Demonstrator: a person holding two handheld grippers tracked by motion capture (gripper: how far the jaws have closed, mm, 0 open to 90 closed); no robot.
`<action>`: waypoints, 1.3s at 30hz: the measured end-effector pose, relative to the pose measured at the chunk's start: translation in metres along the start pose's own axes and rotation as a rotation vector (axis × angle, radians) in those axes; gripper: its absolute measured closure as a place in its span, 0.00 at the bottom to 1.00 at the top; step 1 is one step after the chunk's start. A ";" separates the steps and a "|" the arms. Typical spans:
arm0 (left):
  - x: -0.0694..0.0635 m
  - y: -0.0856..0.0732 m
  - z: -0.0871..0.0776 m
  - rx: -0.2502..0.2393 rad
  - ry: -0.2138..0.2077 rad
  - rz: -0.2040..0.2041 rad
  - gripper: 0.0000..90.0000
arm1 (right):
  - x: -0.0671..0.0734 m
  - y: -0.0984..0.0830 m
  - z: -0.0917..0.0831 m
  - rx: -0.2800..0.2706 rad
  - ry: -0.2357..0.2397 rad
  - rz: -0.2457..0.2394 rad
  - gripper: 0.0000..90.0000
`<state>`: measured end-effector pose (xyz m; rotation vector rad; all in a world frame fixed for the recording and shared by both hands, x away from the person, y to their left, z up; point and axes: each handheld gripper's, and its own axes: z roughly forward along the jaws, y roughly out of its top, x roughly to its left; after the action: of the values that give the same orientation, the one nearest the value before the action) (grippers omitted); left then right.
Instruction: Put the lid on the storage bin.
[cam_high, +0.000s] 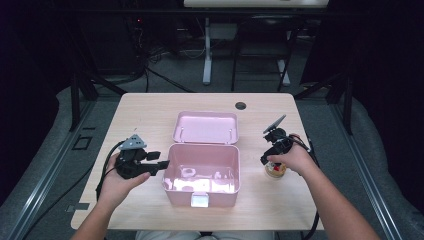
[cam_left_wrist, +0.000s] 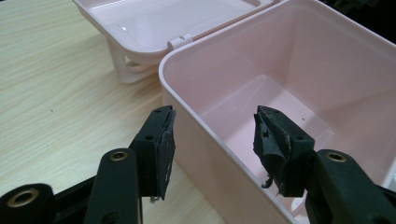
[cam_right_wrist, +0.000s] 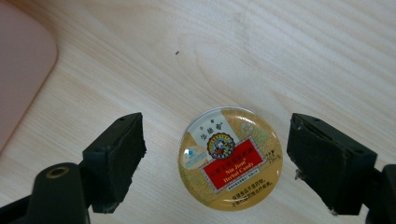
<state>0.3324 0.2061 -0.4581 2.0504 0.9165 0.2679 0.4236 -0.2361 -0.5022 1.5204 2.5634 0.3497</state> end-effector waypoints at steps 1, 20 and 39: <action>0.000 0.000 0.000 0.000 0.000 -0.001 0.53 | 0.000 -0.001 0.001 0.000 0.000 0.008 0.21; 0.002 0.000 0.000 0.000 0.004 -0.002 0.53 | -0.009 -0.015 0.022 0.059 -0.004 0.027 0.18; 0.002 -0.001 0.001 0.008 0.003 -0.006 0.53 | -0.016 -0.018 0.034 0.099 0.016 0.066 0.18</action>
<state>0.3341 0.2075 -0.4596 2.0543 0.9273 0.2648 0.4243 -0.2539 -0.5396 1.6446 2.5836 0.2474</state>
